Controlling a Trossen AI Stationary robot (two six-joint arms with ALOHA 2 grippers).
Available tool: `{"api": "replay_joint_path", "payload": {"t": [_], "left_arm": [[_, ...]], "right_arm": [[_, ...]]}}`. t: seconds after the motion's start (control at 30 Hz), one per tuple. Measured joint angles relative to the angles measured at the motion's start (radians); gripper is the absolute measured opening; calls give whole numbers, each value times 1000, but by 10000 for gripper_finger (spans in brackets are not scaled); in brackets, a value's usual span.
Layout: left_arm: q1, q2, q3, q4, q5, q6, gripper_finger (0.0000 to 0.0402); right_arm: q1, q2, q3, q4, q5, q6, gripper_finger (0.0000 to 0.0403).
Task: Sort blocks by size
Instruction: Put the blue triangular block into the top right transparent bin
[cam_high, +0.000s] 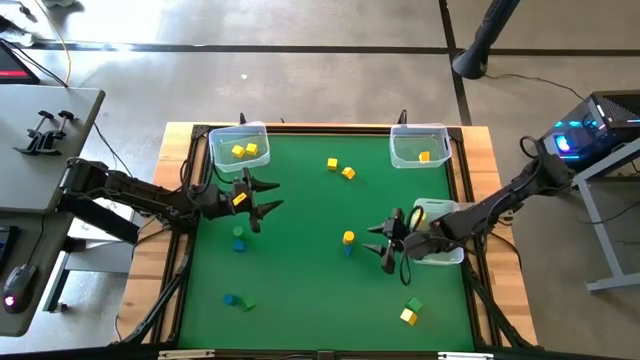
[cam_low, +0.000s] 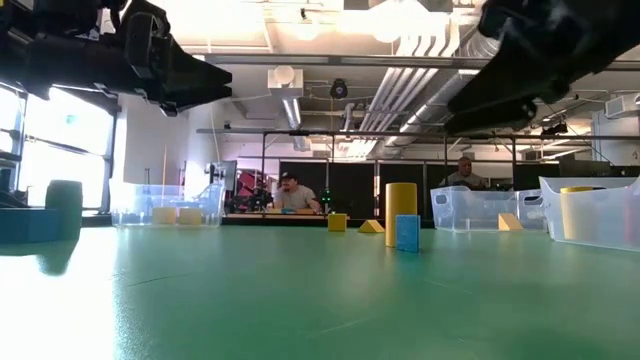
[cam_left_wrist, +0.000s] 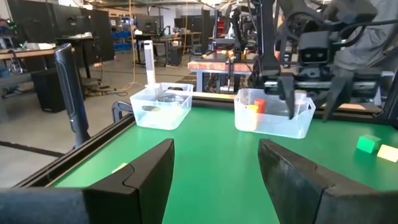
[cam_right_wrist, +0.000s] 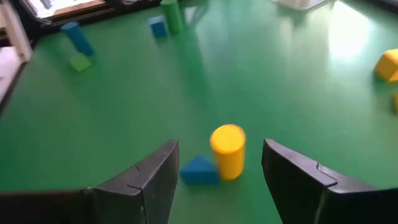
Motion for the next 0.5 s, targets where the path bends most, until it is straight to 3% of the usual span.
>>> {"api": "replay_joint_path", "payload": {"t": [0.2,0.5], "left_arm": [[0,0,0,-16,0,-9,218],[0,0,0,-21,-2,-17,218]], "right_arm": [[14,0,0,0,13,47,220],[-76,3,0,75,93,38,220]]}}
